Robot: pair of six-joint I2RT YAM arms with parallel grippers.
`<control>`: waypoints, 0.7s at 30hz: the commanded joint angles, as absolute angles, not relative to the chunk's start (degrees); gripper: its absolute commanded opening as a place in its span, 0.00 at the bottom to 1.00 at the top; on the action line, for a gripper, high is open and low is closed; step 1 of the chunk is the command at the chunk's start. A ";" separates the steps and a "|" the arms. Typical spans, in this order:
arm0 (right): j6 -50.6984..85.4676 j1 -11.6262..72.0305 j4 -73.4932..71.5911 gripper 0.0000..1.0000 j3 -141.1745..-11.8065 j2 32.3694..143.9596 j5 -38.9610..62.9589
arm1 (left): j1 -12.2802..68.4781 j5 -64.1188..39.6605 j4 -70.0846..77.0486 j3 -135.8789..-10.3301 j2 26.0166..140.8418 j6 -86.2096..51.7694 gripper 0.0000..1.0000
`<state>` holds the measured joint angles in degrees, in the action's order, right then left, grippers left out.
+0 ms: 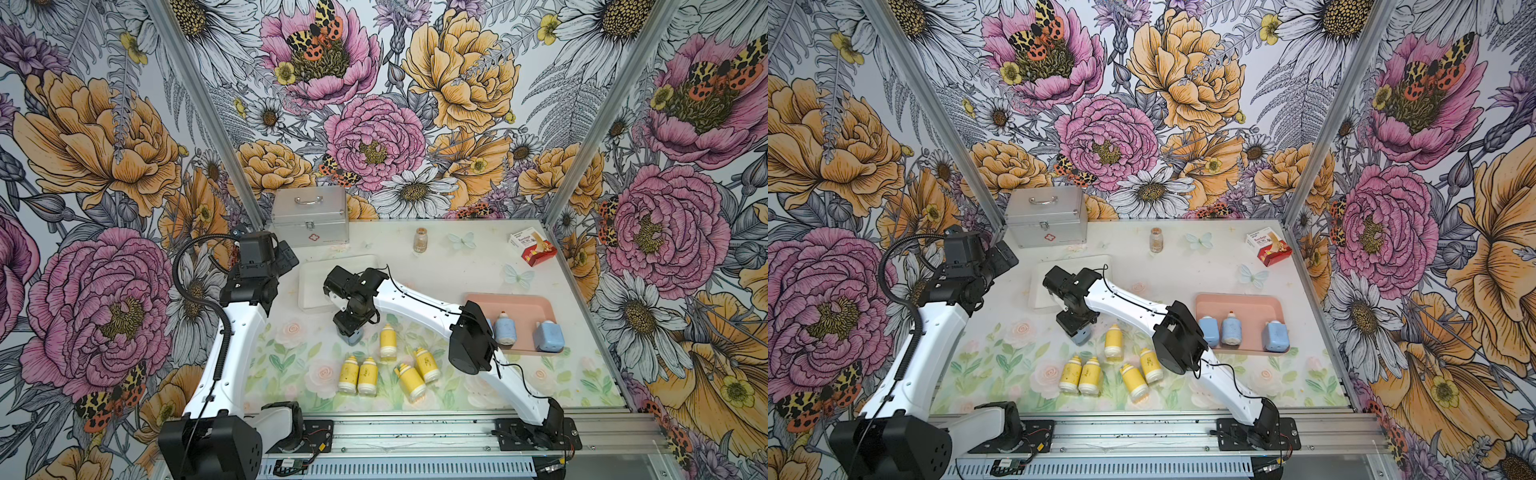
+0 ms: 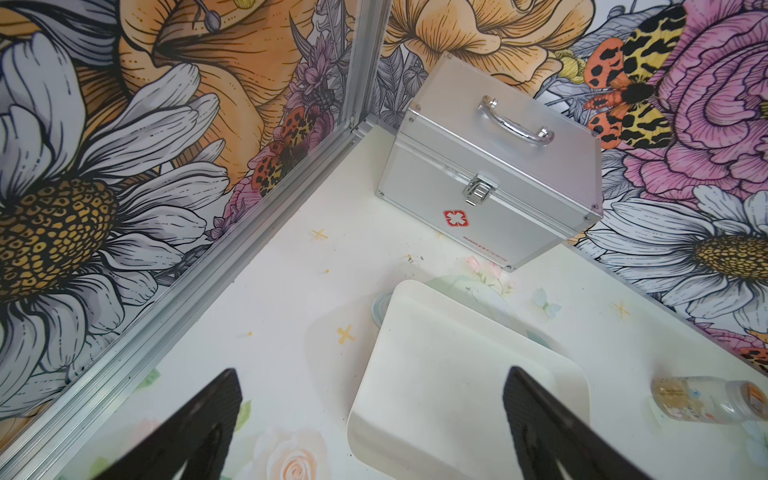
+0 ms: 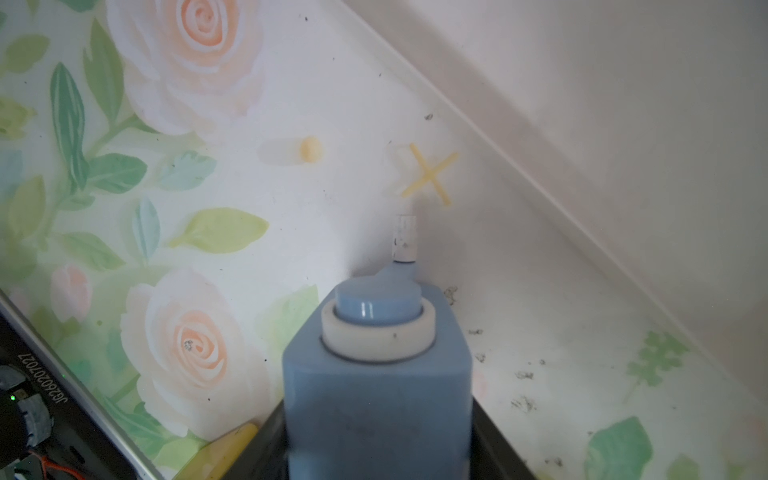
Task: Place the pencil sharpeners by color into the storage box
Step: Pick up the pencil sharpener from the center of the board.
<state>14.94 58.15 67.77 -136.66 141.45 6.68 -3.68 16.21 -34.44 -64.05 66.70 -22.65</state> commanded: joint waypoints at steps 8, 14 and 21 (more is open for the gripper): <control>14.48 57.60 67.50 0.33 -134.04 132.39 2.64 | -4.94 14.50 -33.22 -63.64 67.09 -23.96 0.99; 15.02 56.24 67.50 0.33 -126.65 124.64 -0.92 | -5.26 13.83 -33.23 -63.76 67.18 -24.12 0.99; 16.41 52.48 67.50 0.33 -115.47 113.08 -6.21 | -5.38 13.07 -33.22 -63.86 66.80 -24.35 0.99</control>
<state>15.46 54.02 68.01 -117.86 118.06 -2.00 -4.80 14.50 -34.41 -64.05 66.98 -23.77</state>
